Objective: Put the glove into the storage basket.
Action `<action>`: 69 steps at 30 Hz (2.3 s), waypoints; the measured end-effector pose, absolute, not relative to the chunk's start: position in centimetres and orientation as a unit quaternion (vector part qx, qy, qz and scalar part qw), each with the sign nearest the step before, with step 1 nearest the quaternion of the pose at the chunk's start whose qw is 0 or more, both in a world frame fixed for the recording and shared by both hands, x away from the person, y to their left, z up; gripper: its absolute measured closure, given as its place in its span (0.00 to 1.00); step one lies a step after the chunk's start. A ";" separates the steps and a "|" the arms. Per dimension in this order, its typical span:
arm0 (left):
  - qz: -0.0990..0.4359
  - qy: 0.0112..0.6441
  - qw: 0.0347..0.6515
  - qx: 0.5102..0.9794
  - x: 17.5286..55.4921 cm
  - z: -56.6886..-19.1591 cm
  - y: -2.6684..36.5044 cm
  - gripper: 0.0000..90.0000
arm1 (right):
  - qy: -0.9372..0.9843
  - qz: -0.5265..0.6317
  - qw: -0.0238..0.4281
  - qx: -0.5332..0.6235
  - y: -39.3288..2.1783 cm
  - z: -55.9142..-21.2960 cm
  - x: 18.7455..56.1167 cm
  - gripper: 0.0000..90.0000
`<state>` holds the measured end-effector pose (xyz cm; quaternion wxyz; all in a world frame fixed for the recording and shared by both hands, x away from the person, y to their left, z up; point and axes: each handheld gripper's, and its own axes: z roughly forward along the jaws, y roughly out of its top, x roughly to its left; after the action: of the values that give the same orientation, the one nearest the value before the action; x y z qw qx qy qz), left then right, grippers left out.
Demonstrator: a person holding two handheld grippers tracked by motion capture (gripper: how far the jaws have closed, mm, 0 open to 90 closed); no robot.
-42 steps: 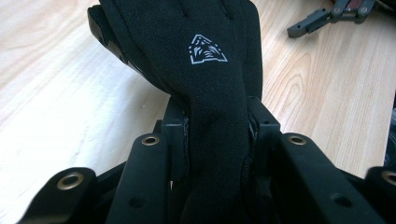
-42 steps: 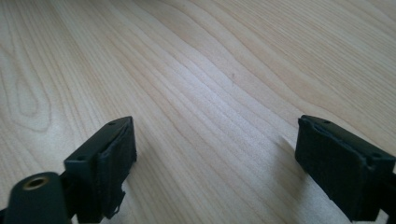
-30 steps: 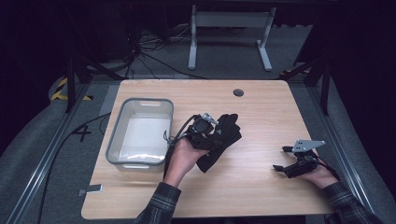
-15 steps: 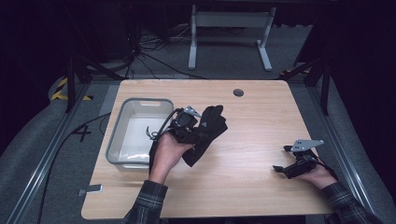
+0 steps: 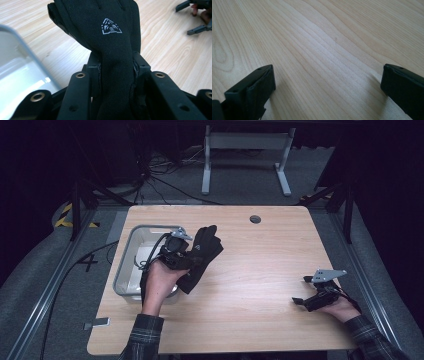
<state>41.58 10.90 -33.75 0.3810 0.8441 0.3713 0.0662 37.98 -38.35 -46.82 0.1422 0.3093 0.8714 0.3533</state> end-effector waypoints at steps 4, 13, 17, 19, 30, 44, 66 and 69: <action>0.075 0.384 0.378 0.839 41.5 -33.7 12.3 0.75 | 0.871 0.353 0.142 0.309 -38.4 -46.8 38.0 0.00; 0.091 0.417 0.386 0.818 41.6 -34.2 15.4 0.75 | 0.871 0.353 0.142 0.309 -38.4 -46.8 38.0 0.00; 0.100 0.433 0.386 0.808 41.6 -34.3 16.9 0.75 | 0.871 0.353 0.142 0.309 -38.4 -46.8 38.0 0.00; 0.105 0.442 0.384 0.804 41.7 -34.5 17.7 0.75 | 0.871 0.353 0.142 0.309 -38.4 -46.8 38.0 0.00; 0.111 0.468 0.363 0.798 42.9 -36.6 19.8 0.75 | 0.871 0.353 0.142 0.309 -38.4 -46.8 38.0 0.00; 0.091 0.486 0.322 0.807 45.3 -40.3 20.1 0.74 | 0.871 0.353 0.142 0.309 -38.4 -46.8 38.0 0.00; 0.079 0.533 0.275 0.797 46.4 -42.2 20.5 0.39 | 0.871 0.353 0.142 0.309 -38.4 -46.8 38.0 0.00; 0.100 0.539 0.279 0.788 46.2 -41.8 20.7 0.29 | 0.871 0.353 0.142 0.309 -38.4 -46.8 38.0 0.00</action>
<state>46.17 20.70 -41.82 0.2791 0.7885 0.5389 0.1001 37.98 -38.35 -46.82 0.1422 0.3092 0.8714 0.3533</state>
